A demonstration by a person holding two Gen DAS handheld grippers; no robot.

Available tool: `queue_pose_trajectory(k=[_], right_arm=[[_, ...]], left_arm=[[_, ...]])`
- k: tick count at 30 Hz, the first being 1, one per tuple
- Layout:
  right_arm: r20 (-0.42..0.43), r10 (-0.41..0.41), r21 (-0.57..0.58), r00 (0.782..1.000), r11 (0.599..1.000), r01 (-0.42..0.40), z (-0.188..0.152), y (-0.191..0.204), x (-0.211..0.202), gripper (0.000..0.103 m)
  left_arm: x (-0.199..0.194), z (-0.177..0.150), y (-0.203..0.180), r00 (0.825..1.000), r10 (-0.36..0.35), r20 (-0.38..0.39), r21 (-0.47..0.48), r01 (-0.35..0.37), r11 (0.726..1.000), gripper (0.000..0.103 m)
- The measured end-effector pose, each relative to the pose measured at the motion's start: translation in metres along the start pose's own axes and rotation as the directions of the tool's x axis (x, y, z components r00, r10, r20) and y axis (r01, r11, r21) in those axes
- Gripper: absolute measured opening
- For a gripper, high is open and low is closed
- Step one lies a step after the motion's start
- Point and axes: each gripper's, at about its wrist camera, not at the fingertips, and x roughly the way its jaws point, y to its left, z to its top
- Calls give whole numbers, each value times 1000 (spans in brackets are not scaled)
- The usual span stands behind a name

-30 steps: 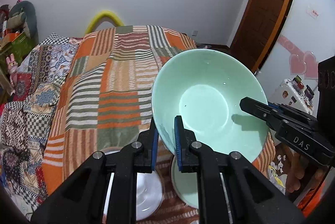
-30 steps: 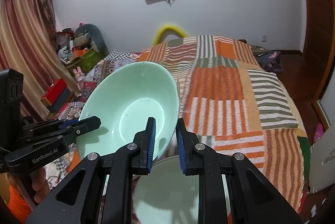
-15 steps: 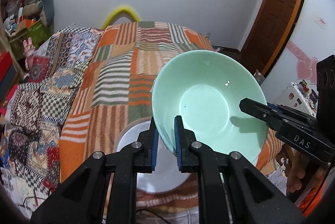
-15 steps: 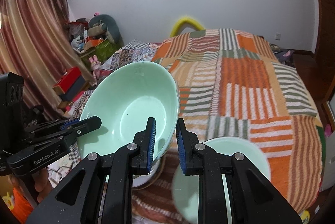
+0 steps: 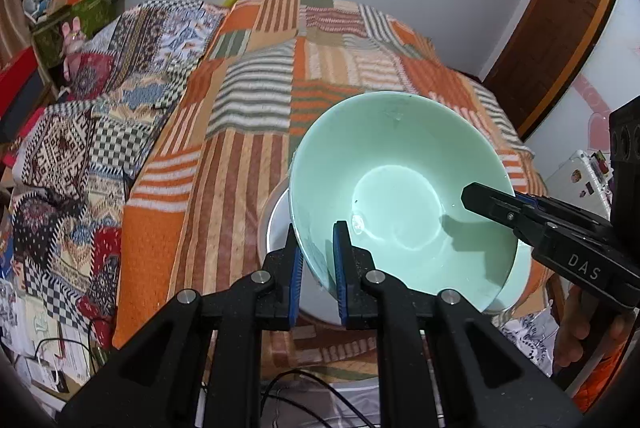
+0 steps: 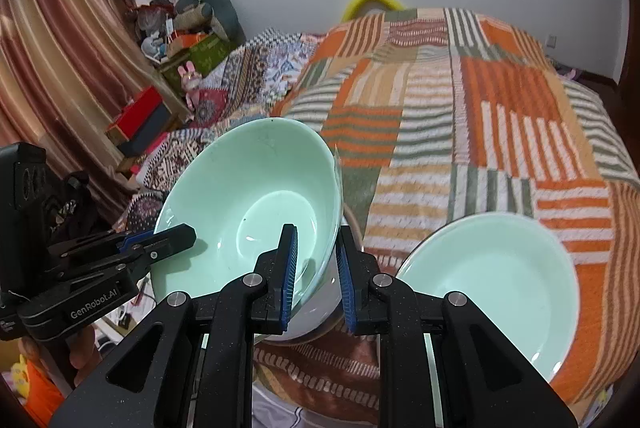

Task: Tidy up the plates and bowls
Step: 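Lift the mint green bowl and carry it over the nested bowls, then lower the mint green bowl into the dotted white bowl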

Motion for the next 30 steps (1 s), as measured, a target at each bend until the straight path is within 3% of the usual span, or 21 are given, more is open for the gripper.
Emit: queue_pose_trajectory(k=[14,30], right_arm=[[-108,-8,1,994,1000,8,-17,4,32,18],[-119,-45,-36,992,999,41,-18,8,44,18]], left_arm=[[40,-21,22,994,34,-105,-39,-38,999,13],[56,-24,22,989,78,-124,-28,-82,996,15]])
